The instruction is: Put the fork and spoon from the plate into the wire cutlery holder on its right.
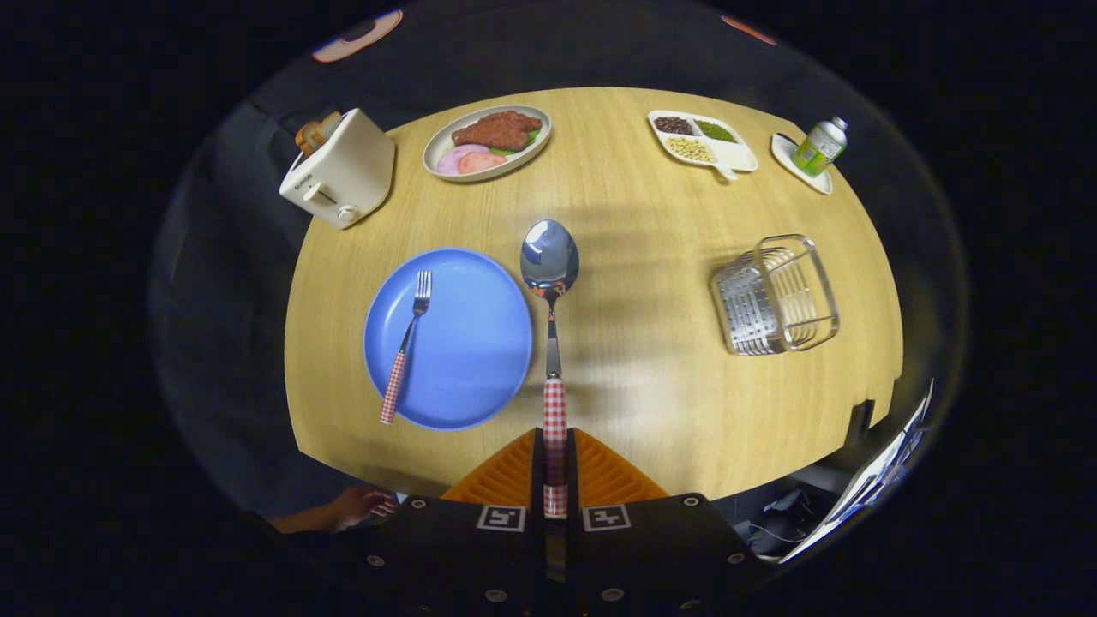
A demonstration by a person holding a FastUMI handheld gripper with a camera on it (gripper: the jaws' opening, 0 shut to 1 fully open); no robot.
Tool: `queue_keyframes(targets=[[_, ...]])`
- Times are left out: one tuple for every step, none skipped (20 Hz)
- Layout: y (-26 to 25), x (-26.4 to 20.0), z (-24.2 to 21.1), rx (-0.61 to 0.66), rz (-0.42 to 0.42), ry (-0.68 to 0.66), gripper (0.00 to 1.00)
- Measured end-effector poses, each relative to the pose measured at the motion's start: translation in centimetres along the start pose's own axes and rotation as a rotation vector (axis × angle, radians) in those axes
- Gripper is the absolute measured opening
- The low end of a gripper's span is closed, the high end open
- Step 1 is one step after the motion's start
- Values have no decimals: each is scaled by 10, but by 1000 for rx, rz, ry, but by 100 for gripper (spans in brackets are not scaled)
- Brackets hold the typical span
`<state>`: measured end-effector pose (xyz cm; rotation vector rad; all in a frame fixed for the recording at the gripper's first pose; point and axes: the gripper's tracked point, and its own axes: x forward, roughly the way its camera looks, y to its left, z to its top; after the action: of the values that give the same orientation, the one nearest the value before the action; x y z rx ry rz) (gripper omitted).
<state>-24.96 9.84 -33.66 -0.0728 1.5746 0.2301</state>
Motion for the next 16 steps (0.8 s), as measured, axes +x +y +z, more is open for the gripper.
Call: queue_keyframes(targets=[[-18,-10,1,0,-15,-9,10],[-37,-18,4,-4,-34,-16,10],[-59,-25,3,-16,-60,-14,10],[-79,-32,2,-26,-85,-9,10],[-97,-37,1,-33,-107,7,10],[-112,-40,-1,-39,-119,23,10],[-124,-43,-3,-48,-126,46,10],[-135,-44,-5,-65,-129,69,10],[-144,-43,-7,-83,-132,91,10],[-153,-42,-7,-96,-134,116,10],[-159,-41,-8,-105,-129,143,10],[-163,-39,-8,-115,-119,167,10],[-168,-38,-8,-123,-111,192,10],[-171,-36,-8,-135,-102,219,10],[-172,-32,-7,-147,-92,244,10],[-175,-30,-6,-158,-84,270,10]])
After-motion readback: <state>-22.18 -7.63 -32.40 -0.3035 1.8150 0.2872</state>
